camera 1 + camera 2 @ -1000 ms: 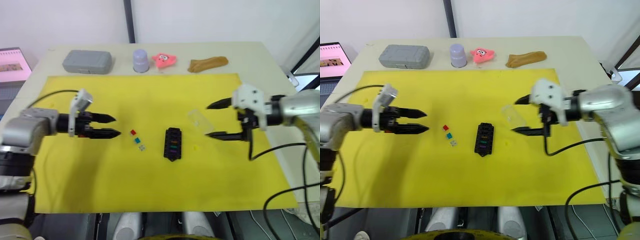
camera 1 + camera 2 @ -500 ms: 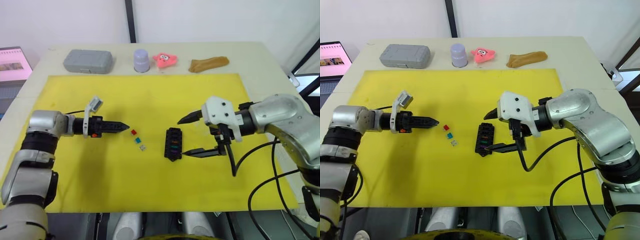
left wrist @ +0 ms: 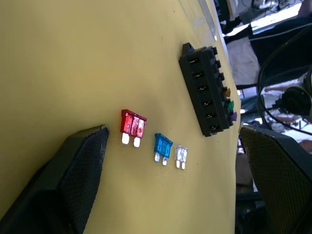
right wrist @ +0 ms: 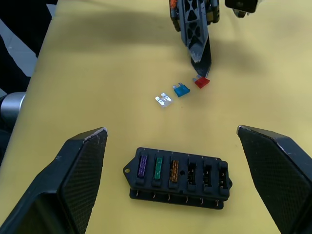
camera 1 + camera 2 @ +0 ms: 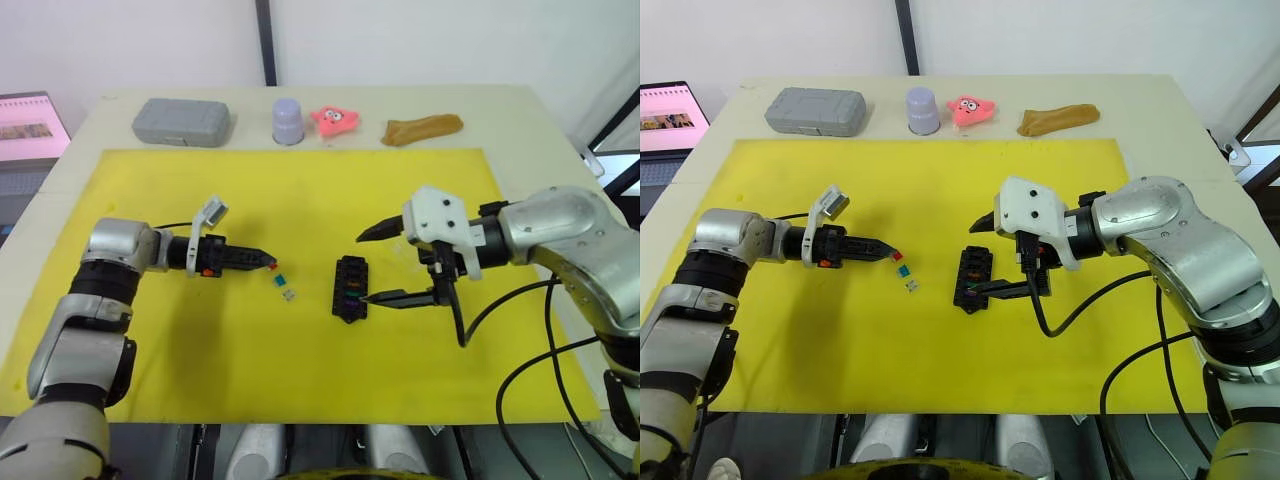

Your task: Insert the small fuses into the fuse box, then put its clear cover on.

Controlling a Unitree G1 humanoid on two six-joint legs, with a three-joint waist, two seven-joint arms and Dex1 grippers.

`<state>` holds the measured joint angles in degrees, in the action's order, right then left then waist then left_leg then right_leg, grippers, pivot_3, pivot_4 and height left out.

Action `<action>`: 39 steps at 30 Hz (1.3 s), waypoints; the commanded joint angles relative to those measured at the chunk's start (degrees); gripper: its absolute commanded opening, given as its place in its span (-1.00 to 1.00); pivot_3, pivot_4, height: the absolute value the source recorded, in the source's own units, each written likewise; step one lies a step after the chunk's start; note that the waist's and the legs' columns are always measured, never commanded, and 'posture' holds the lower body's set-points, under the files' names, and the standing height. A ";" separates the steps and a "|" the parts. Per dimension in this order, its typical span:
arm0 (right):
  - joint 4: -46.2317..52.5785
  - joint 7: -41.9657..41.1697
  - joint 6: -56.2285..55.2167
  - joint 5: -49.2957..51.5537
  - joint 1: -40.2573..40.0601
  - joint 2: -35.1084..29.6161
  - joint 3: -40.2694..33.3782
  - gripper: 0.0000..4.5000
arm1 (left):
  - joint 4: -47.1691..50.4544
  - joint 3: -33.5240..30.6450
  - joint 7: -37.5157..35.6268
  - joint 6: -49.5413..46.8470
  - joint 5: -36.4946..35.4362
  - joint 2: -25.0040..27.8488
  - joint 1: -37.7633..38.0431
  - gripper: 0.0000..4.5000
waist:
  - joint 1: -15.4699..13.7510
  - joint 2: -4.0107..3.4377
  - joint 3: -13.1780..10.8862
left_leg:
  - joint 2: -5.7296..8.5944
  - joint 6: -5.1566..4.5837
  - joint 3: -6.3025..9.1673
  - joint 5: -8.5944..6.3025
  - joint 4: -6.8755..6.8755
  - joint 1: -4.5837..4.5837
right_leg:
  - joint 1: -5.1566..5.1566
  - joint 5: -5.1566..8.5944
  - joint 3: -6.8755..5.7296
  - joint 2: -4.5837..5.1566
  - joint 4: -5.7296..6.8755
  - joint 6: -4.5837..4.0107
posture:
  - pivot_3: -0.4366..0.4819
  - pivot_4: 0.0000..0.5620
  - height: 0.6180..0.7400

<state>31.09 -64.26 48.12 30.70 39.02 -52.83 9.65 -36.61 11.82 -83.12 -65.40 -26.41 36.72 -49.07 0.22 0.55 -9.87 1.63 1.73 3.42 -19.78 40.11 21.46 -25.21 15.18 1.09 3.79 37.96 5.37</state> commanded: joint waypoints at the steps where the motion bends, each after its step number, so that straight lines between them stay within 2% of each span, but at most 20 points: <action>1: 1.32 0.76 0.25 0.74 1.61 0.11 -1.13 0.99 | -2.26 2.09 0.08 0.71 1.44 -2.79 -0.61 1.00 | -0.30 -0.01 0.01 | 0.01 0.00 0.00 0.00 0.00 0.00 | 0.00 0.00 0.00 0.00 0.00 0.00 | -0.05 -0.47 1.00; 3: 1.56 1.16 0.55 0.84 1.55 0.16 -1.22 0.99 | -3.57 2.69 -0.04 2.12 2.85 -3.29 -0.76 1.00 | -0.74 -0.01 0.02 | 0.04 0.00 0.00 0.00 0.01 -0.01 | 0.02 0.00 0.00 0.01 0.00 0.00 | -0.05 -0.47 1.00; 6: 1.82 1.82 0.96 1.00 1.62 0.28 -1.14 1.00 | -4.08 2.97 -0.72 2.90 3.72 -3.47 -0.54 0.69 | -0.95 0.00 0.03 | 0.09 0.00 0.01 0.00 0.02 -0.02 | 0.05 0.00 0.00 0.07 -0.01 0.00 | -0.05 -0.47 1.00; 7: 1.87 1.95 1.00 1.03 1.66 0.33 -1.09 1.00 | -4.26 3.23 -0.69 3.38 4.28 -3.41 -0.32 0.47 | -0.90 0.00 0.03 | 0.10 -0.01 0.01 0.00 0.02 -0.01 | 0.04 0.00 0.00 0.07 -0.02 0.00 | -0.05 -0.47 1.00; 15: 1.67 2.43 0.87 0.90 2.03 0.63 -0.62 1.00 | -6.66 3.08 -1.08 6.02 6.79 -3.21 0.43 0.47 | -0.77 0.00 0.04 | 0.09 -0.01 -0.01 0.00 0.02 -0.04 | 0.04 0.00 0.00 0.05 -0.01 0.00 | -0.05 -0.47 1.00; 19: 1.69 2.43 0.70 0.89 2.02 0.73 -0.60 1.00 | -7.36 2.98 -0.55 6.70 7.52 -3.30 0.68 -0.05 | -0.59 0.00 0.04 | 0.09 -0.01 -0.01 0.00 0.01 -0.04 | 0.03 0.00 0.00 0.03 -0.01 0.00 | -0.05 -0.47 1.00; 24: 1.78 2.51 0.57 0.87 1.95 0.72 -0.61 1.00 | -7.85 2.65 -0.07 7.72 8.17 -3.62 1.41 -0.05 | -0.47 -0.01 0.05 | 0.07 -0.01 -0.01 0.00 0.01 -0.05 | 0.03 0.00 0.00 0.03 -0.01 0.00 | -0.05 -0.47 1.00; 26: 1.82 2.53 0.61 0.97 1.94 0.72 -0.67 1.00 | -7.99 2.38 0.27 7.81 8.14 -3.76 1.51 -0.28 | -0.45 0.00 0.05 | 0.07 -0.01 -0.01 0.00 0.01 -0.05 | 0.03 0.00 0.00 0.03 -0.01 0.00 | -0.05 -0.47 1.00; 29: 1.76 2.67 0.65 0.94 2.03 0.85 -0.55 1.00 | -8.23 2.12 0.56 7.89 8.43 -3.89 1.52 -0.86 | -0.45 0.00 0.05 | 0.07 -0.01 -0.01 -0.01 0.00 -0.05 | 0.02 0.00 0.00 0.03 -0.01 0.00 | -0.05 -0.47 1.00; 30: 1.77 2.70 0.70 0.99 2.06 0.87 -0.56 1.00 | -8.38 2.14 0.69 8.03 8.72 -3.93 1.57 -0.96 | -0.46 0.00 0.05 | 0.07 -0.01 -0.01 -0.01 0.00 -0.05 | 0.02 0.00 0.00 0.03 -0.01 0.00 | -0.05 -0.47 1.00; 39: 1.77 3.19 0.96 1.15 2.13 1.32 -0.30 1.00 | -8.87 1.85 0.44 9.07 9.45 -3.41 1.96 -0.96 | -0.33 -0.03 0.07 | 0.05 -0.01 -0.01 0.00 0.00 -0.07 | 0.03 0.00 0.00 0.02 0.00 0.00 | -0.05 -0.47 1.00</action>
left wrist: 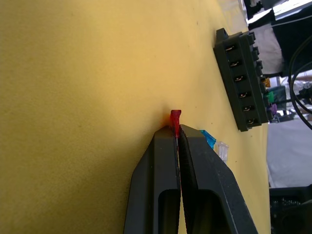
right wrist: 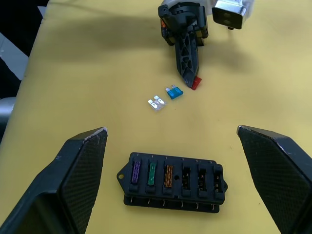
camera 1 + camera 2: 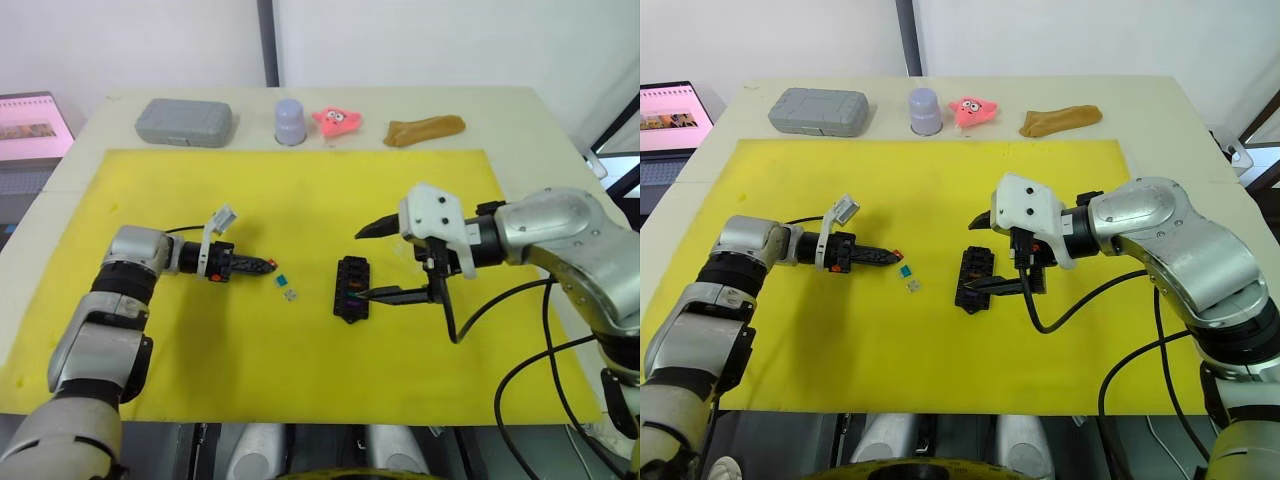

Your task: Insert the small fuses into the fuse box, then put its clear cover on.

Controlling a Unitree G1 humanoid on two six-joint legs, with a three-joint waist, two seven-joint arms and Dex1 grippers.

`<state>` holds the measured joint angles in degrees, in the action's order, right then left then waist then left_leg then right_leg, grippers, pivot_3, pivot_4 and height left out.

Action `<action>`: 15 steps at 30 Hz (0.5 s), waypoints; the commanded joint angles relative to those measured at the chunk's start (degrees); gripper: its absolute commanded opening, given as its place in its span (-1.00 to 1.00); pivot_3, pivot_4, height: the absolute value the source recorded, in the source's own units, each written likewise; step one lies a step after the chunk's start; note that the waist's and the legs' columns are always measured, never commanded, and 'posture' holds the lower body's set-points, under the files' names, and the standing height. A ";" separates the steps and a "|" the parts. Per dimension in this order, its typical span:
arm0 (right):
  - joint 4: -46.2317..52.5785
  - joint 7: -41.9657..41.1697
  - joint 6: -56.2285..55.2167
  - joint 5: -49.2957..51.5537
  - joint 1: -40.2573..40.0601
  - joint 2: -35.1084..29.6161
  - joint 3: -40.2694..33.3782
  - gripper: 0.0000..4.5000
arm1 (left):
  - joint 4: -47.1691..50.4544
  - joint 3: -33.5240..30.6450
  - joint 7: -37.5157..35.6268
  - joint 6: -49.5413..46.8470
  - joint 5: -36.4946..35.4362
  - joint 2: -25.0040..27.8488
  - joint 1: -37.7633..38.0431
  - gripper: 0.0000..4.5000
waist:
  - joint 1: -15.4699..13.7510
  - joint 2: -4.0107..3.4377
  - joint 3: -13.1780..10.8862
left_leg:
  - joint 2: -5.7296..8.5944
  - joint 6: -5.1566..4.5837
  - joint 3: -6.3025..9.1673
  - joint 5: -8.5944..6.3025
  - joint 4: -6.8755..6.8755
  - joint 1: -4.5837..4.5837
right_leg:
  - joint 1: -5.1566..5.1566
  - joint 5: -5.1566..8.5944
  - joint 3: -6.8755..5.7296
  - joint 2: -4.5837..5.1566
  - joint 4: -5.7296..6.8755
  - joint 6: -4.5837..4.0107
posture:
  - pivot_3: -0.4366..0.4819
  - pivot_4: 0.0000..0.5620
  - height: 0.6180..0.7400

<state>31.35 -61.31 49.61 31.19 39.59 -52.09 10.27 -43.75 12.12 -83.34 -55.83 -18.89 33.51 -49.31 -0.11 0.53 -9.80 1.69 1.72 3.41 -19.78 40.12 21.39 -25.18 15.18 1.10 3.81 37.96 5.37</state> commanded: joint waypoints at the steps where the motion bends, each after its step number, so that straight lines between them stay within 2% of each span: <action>1: 1.52 0.28 -0.51 0.68 1.57 0.64 -0.88 1.00 | -1.75 1.43 0.70 -0.45 1.93 -0.04 2.19 -0.96 | 0.03 0.00 0.00 | 0.00 0.00 0.00 0.00 0.00 0.00 | 0.00 0.00 0.00 0.00 0.00 0.00 | -0.05 -0.47 1.00; 6: 1.50 0.35 -0.42 0.56 1.55 0.90 -0.77 1.00 | -0.34 -0.01 0.34 -1.11 0.85 1.31 2.55 -0.96 | 0.50 0.00 0.01 | -0.01 0.00 0.01 0.00 0.00 0.00 | 0.00 0.00 0.00 -0.01 0.01 0.00 | -0.05 -0.47 1.00; 9: 1.71 0.48 -0.26 0.71 1.43 1.09 -0.86 1.00 | 4.66 -2.54 -0.20 -2.60 -1.70 2.68 3.47 -0.96 | 0.93 0.00 0.00 | -0.08 0.00 0.01 0.00 0.00 0.00 | -0.02 0.00 0.00 -0.04 0.02 0.00 | -0.05 -0.47 1.00; 12: 1.71 1.12 0.35 1.23 1.06 1.60 -1.18 1.00 | 13.85 -7.71 0.51 -5.16 -6.64 3.86 5.02 -0.96 | 1.07 0.00 0.00 | -0.17 0.00 0.01 0.00 -0.03 0.04 | -0.11 0.00 0.01 -0.12 0.02 0.00 | -0.05 -0.47 1.00; 15: 0.76 3.71 4.95 4.29 1.23 3.51 -2.73 1.00 | 27.46 -12.86 2.44 -8.44 -12.45 4.81 7.98 -0.96 | 1.01 0.08 -0.05 | -0.21 0.02 0.02 0.01 -0.03 0.14 | -0.20 0.00 0.02 -0.10 0.03 0.00 | -0.05 -0.47 1.00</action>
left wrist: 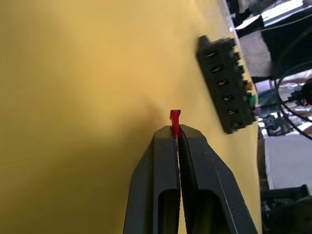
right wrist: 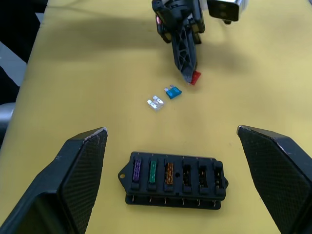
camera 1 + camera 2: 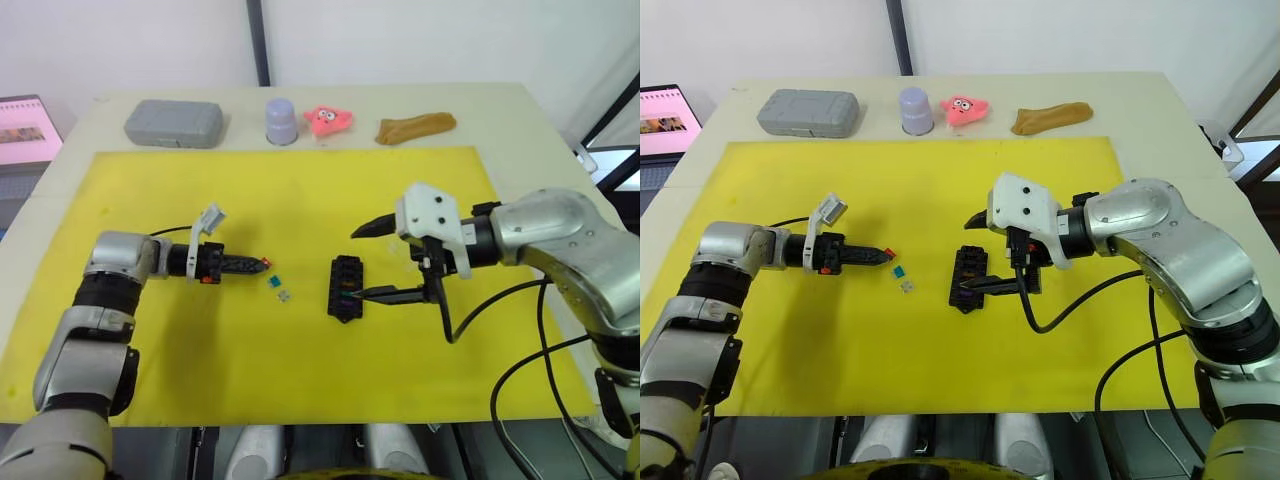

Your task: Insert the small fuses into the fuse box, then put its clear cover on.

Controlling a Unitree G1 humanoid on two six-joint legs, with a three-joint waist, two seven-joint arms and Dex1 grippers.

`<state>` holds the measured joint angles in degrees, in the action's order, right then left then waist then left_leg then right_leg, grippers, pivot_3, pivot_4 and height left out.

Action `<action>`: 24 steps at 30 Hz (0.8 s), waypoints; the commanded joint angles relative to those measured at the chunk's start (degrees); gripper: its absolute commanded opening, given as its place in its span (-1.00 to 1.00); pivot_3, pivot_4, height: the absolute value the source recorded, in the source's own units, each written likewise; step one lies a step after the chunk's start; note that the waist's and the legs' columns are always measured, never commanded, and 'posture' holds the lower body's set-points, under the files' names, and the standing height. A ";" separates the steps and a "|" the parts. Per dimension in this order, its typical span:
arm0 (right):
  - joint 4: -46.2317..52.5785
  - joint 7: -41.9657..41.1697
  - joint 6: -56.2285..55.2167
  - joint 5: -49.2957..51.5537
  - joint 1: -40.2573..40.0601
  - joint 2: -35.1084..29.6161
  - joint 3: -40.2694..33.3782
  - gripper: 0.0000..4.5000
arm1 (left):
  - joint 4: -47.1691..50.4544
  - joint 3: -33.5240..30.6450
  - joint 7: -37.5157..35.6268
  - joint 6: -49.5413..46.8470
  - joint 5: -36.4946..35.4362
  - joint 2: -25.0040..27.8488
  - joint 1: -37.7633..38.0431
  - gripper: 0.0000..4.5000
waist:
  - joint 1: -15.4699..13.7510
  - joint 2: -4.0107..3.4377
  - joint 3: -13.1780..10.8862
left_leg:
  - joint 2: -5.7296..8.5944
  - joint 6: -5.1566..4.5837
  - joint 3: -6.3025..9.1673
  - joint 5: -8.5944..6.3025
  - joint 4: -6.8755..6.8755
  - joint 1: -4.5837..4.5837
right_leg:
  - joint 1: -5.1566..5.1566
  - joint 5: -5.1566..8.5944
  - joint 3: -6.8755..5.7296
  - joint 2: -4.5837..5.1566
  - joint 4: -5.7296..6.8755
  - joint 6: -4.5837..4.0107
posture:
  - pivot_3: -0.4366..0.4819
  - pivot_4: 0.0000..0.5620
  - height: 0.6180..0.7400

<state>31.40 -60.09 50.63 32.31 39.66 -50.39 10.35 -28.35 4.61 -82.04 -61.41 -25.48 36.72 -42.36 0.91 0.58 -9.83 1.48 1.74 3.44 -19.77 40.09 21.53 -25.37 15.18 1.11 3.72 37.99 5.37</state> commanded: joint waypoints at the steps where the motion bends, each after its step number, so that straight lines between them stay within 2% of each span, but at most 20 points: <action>1: -0.15 3.88 6.46 4.77 1.72 3.00 -3.62 1.00 | 16.71 -6.58 1.92 -3.71 -7.62 1.77 2.13 -0.96 | -0.05 0.03 -0.02 | -0.01 0.02 0.01 0.01 0.00 0.01 | -0.01 0.00 0.02 0.03 -0.01 0.00 | -0.05 -0.47 1.00; 4: -2.30 7.15 12.70 8.66 3.51 6.41 -5.75 1.00 | 28.20 -9.40 4.47 -4.84 -12.18 1.75 5.21 -0.96 | -0.13 0.03 -0.02 | -0.02 0.08 0.01 0.04 0.00 0.01 | 0.00 0.00 0.12 0.13 -0.01 0.00 | -0.05 -0.47 1.00; 7: -2.77 9.09 15.82 10.16 4.48 7.99 -5.59 1.00 | 34.86 -10.64 8.24 -6.24 -15.01 1.85 7.12 -0.96 | -0.24 0.03 -0.02 | -0.01 0.10 0.01 0.05 -0.01 0.00 | 0.01 0.00 0.13 0.15 -0.02 0.00 | -0.05 -0.47 1.00; 11: -1.69 10.67 16.42 10.27 4.05 8.37 -4.29 1.00 | 35.10 -13.17 13.85 -10.15 -17.42 2.39 9.01 -0.96 | -0.16 0.03 -0.02 | 0.01 0.09 0.01 0.05 -0.01 0.00 | 0.01 0.00 0.12 0.08 -0.02 0.00 | -0.05 -0.47 1.00; 15: -0.24 11.33 16.82 11.03 3.18 8.06 -4.56 1.00 | 37.24 -20.52 19.26 -20.88 -23.91 2.44 14.80 -0.96 | 0.29 0.03 -0.02 | -0.02 0.07 -0.01 0.04 -0.07 -0.04 | -0.02 0.00 0.10 0.01 -0.01 0.00 | -0.05 -0.47 1.00; 18: 0.39 11.74 17.02 11.53 2.64 7.97 -4.88 1.00 | 38.91 -26.40 23.82 -28.82 -27.56 -0.09 21.05 -0.96 | 0.17 0.03 -0.02 | -0.06 0.07 0.02 0.03 -0.09 -0.04 | -0.03 0.00 0.09 0.02 -0.01 0.00 | -0.05 -0.47 1.00; 24: 0.28 11.87 16.17 11.71 2.58 8.09 -4.00 1.00 | 35.80 -28.06 30.95 -29.57 -26.85 -4.92 25.36 -0.96 | -0.41 0.06 0.00 | 0.00 0.12 0.06 0.06 -0.05 -0.06 | 0.07 0.00 0.08 0.05 -0.04 0.00 | -0.05 -0.47 1.00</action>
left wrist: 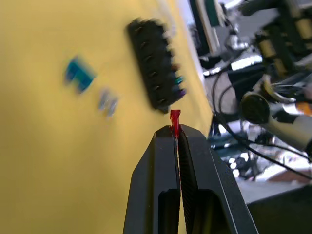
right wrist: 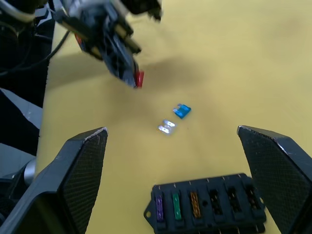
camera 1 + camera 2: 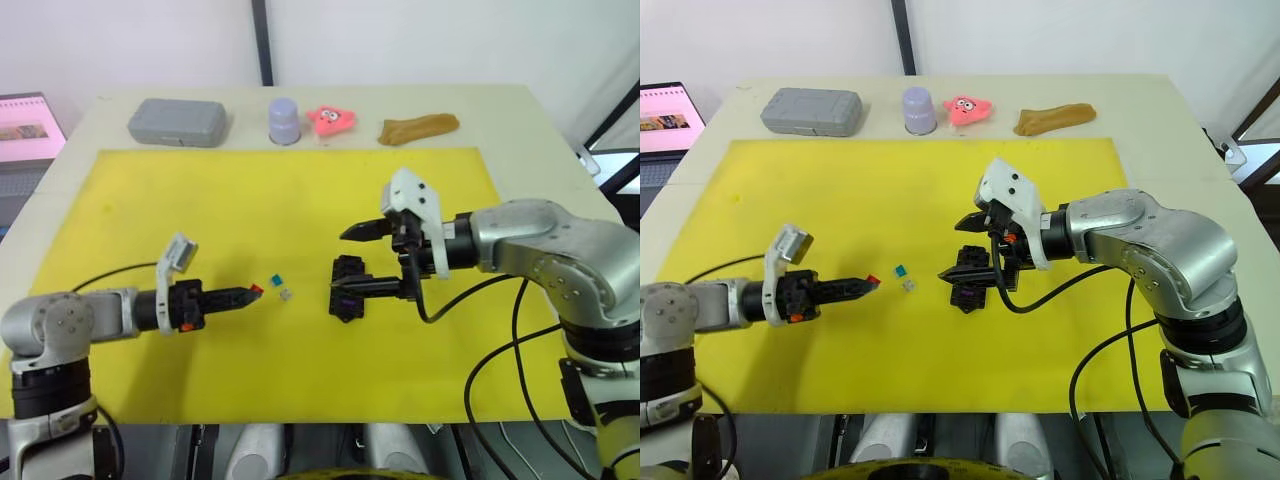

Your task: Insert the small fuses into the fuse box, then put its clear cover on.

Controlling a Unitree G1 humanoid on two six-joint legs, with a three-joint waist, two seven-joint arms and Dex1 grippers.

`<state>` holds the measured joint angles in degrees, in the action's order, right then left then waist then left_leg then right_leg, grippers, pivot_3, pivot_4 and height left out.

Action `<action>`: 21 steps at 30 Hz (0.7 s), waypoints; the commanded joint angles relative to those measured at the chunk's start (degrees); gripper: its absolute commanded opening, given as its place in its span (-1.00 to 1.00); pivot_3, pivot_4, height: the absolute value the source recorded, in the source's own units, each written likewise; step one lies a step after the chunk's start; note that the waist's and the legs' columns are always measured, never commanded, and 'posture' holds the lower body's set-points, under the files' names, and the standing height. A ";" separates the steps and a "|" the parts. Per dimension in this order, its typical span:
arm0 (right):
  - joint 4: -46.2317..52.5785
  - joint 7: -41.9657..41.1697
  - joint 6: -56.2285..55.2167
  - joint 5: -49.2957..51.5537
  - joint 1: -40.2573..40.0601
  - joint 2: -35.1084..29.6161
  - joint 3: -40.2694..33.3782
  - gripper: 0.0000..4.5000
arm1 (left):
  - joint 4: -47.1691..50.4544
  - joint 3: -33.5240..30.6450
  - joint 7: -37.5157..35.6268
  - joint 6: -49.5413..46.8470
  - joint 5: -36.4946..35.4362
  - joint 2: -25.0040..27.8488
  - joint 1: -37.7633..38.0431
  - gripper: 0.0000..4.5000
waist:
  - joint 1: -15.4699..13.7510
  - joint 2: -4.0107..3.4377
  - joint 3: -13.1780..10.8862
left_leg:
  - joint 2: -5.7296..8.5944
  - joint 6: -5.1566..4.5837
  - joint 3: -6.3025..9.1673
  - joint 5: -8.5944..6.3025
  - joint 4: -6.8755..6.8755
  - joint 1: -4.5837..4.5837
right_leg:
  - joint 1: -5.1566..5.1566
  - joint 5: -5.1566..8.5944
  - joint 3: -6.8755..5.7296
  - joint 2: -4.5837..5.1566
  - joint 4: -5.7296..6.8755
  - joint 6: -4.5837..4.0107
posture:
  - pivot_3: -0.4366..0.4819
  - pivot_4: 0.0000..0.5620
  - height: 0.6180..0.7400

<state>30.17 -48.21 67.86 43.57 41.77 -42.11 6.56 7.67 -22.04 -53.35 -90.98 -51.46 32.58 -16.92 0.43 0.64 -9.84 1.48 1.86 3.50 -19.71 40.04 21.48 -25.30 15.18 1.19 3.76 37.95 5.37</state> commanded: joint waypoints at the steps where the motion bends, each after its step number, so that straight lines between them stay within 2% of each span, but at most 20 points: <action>1: 1.37 -0.14 -1.35 0.21 0.64 -0.26 0.15 1.00 | -1.03 -0.70 3.10 0.31 -0.58 -1.39 0.15 -0.96 | 0.17 0.00 0.00 | 0.02 0.02 -0.01 0.01 0.00 0.00 | 0.00 0.00 0.00 0.02 0.00 0.00 | -0.05 -0.47 1.00; 8: 0.65 -0.47 -2.86 -0.99 1.71 -0.79 1.56 1.00 | -3.88 5.00 8.51 3.80 2.91 -2.85 2.10 -0.96 | 0.24 -0.05 0.03 | 0.01 0.08 -0.03 0.04 -0.04 -0.04 | -0.03 0.00 0.02 0.07 0.00 0.00 | -0.05 -0.47 1.00; 19: 0.80 0.18 -3.30 -1.29 1.42 -0.52 1.47 1.00 | -4.13 4.23 10.15 0.70 0.77 0.39 3.19 -0.96 | 0.59 -0.14 0.11 | -0.03 0.09 -0.03 0.04 -0.11 -0.09 | -0.01 0.00 0.06 0.05 0.00 -0.01 | -0.05 -0.47 1.00; 21: 0.65 0.16 -3.52 -1.48 1.43 -0.43 1.57 1.00 | -3.85 4.01 10.07 0.39 0.48 1.43 2.96 -0.70 | 0.68 -0.14 0.11 | -0.03 0.09 -0.03 0.04 -0.11 -0.09 | -0.02 0.00 0.06 0.04 0.00 -0.01 | -0.05 -0.47 1.00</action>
<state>30.03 -48.11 65.56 42.11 42.26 -42.46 8.77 4.67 -17.63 -44.50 -88.72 -51.47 32.44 -15.41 1.11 0.49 -9.73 1.44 1.95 3.47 -19.66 39.92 21.38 -25.33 15.18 1.25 3.80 37.95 5.36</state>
